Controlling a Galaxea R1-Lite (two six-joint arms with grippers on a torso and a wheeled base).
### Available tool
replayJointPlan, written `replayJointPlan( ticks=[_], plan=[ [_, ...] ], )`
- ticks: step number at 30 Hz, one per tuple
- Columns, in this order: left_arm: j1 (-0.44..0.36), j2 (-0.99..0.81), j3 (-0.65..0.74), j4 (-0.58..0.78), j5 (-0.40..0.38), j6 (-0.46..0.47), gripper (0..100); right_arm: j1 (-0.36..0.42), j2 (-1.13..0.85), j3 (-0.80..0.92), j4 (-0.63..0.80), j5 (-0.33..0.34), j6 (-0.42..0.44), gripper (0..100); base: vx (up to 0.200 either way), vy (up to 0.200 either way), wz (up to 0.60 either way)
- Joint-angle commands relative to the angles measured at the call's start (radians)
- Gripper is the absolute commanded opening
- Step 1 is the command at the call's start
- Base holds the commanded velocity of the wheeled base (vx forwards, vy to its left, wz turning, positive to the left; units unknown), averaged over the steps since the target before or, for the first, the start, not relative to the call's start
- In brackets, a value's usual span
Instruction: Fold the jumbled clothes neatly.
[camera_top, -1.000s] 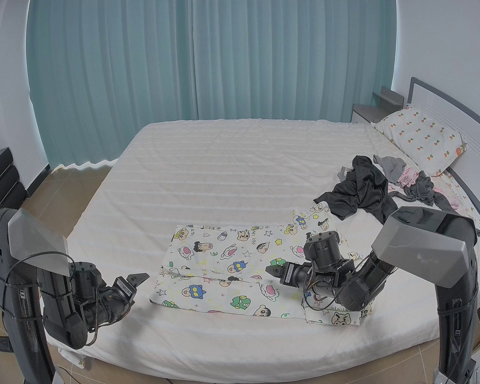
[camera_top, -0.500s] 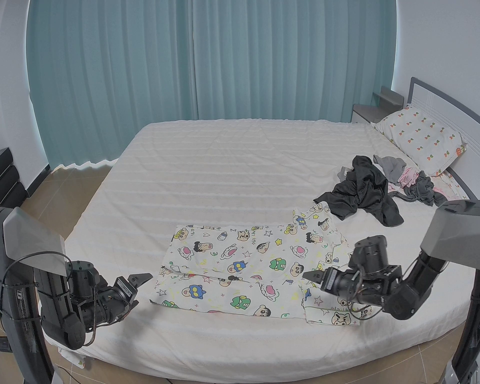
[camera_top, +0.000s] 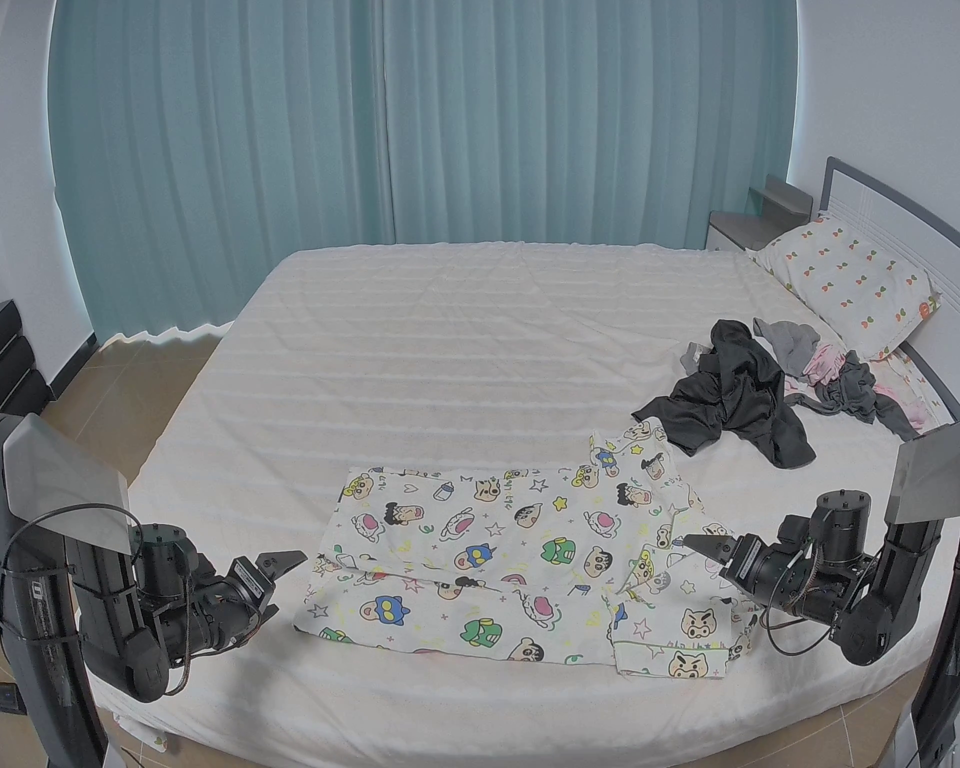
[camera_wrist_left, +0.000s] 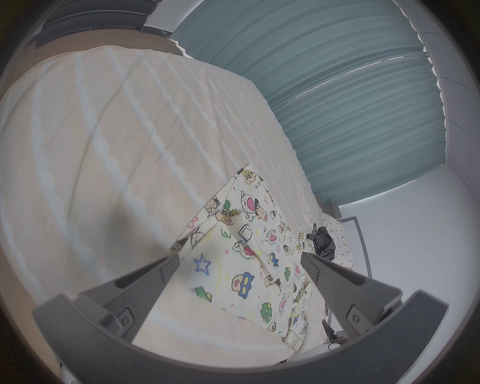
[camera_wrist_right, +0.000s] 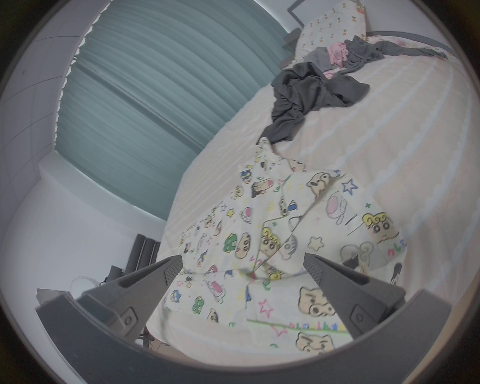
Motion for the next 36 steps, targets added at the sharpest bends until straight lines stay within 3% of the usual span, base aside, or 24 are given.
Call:
replayJointPlan(
  ticks=[1,5,9,13,14,15,18,21,27,36],
  plan=[
    [-0.009,0.0,0.01,-0.018,-0.002,0.004,100,-0.008,0.034,0.01,-0.002,0.003,-0.001,100,0.0,0.0,0.0],
    [-0.013,0.006,0.021,-0.018,-0.005,0.067,100,-0.011,0.036,0.01,-0.002,0.004,-0.002,100,0.0,0.0,0.0],
    [-0.009,0.054,0.004,-0.018,-0.04,0.202,100,-0.011,0.036,0.012,-0.002,0.004,-0.002,100,0.0,0.0,0.0],
    [0.016,0.137,-0.025,-0.018,-0.124,0.469,100,-0.003,0.041,0.024,-0.003,0.004,-0.005,100,0.0,0.0,0.0],
    [0.016,0.14,-0.027,-0.018,-0.128,0.488,100,-0.003,0.041,0.026,-0.003,0.004,-0.007,100,0.0,0.0,0.0],
    [0.017,0.158,-0.039,-0.018,-0.149,0.589,100,-0.003,0.042,0.027,-0.003,0.006,-0.016,100,0.0,0.0,0.0],
    [0.016,0.186,-0.064,-0.016,-0.167,0.719,100,-0.003,0.045,0.027,-0.003,0.006,-0.021,100,0.0,0.0,0.0],
    [0.011,0.212,-0.11,-0.006,-0.169,0.773,100,0.002,0.051,0.027,-0.003,0.006,-0.022,100,0.0,0.0,0.0],
    [-0.001,0.241,-0.166,0.024,-0.215,0.78,100,0.0,0.057,0.027,-0.003,0.004,-0.028,100,0.0,0.0,0.0],
    [-0.016,0.25,-0.205,0.073,-0.217,0.782,100,0.0,0.082,0.041,-0.051,0.004,-0.033,100,0.0,0.0,0.0]
  ],
)
